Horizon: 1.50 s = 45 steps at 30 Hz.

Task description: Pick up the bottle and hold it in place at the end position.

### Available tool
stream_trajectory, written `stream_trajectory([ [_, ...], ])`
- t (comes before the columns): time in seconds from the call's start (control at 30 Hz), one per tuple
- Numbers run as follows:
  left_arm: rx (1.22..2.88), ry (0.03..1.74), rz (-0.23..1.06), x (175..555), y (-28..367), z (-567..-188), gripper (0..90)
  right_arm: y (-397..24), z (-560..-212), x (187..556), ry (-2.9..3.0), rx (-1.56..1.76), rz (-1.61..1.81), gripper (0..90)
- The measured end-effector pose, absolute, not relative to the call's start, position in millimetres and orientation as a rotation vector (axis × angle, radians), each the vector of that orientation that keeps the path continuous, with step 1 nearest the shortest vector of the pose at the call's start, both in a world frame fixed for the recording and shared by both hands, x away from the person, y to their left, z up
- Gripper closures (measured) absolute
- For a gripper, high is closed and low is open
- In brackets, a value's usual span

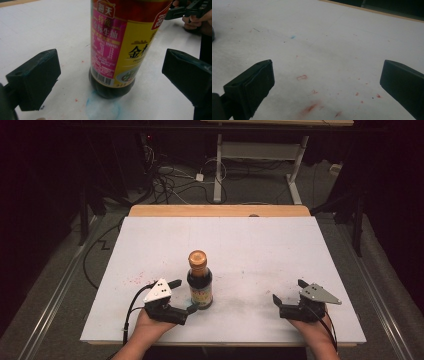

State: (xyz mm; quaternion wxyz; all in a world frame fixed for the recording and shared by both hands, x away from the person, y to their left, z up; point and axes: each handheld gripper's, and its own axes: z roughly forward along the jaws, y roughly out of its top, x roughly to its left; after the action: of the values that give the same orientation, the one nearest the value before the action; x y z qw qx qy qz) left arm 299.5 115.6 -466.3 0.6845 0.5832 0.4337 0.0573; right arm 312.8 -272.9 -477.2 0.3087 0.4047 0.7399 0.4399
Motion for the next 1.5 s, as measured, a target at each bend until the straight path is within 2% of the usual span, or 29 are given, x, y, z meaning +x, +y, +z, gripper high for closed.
stream_trajectory([
  [0.23,1.310,0.951,0.109,301.4,108.8,-465.2,5.5,-274.1,-477.1,312.0,1.951,1.073,1.165,0.5],
  [0.43,1.295,0.928,0.099,304.7,101.1,-461.1,13.2,-273.5,-478.2,312.2,1.956,1.071,1.161,0.6],
  [0.87,1.297,0.926,0.090,312.4,89.0,-456.1,18.6,-274.6,-478.4,311.4,1.952,1.088,1.169,0.6],
  [1.03,1.307,0.920,0.111,313.8,87.8,-456.2,25.2,-274.5,-478.3,311.4,1.955,1.085,1.169,0.5],
  [1.07,1.511,0.841,0.183,316.1,102.2,-458.8,25.6,-274.5,-478.3,311.4,1.955,1.083,1.166,0.5],
  [1.13,1.526,0.835,0.191,316.0,103.3,-458.9,26.0,-274.5,-478.3,311.4,1.954,1.085,1.166,0.6],
  [1.17,1.307,0.921,0.117,313.2,88.1,-455.8,26.1,-274.5,-478.3,311.4,1.954,1.087,1.166,0.6],
  [1.2,1.309,0.920,0.119,313.1,88.0,-455.7,26.1,-274.5,-478.3,311.4,1.954,1.087,1.166,0.6],
  [1.23,1.326,0.915,0.125,313.1,88.9,-455.9,26.3,-274.6,-478.3,311.3,1.952,1.089,1.165,0.5],
  [1.27,1.502,0.849,0.186,315.4,100.7,-458.3,26.3,-274.6,-478.3,311.3,1.952,1.089,1.165,0.5],
  [1.3,1.329,0.917,0.126,313.1,88.9,-455.8,26.3,-274.9,-478.3,311.2,1.952,1.087,1.165,0.6],
  [1.33,1.493,0.855,0.187,315.1,99.5,-458.2,26.3,-274.9,-478.3,311.2,1.952,1.087,1.165,0.6],
  [1.5,1.491,0.858,0.196,315.3,98.5,-458.5,26.1,-274.9,-478.3,311.8,1.954,1.084,1.165,0.6],
])
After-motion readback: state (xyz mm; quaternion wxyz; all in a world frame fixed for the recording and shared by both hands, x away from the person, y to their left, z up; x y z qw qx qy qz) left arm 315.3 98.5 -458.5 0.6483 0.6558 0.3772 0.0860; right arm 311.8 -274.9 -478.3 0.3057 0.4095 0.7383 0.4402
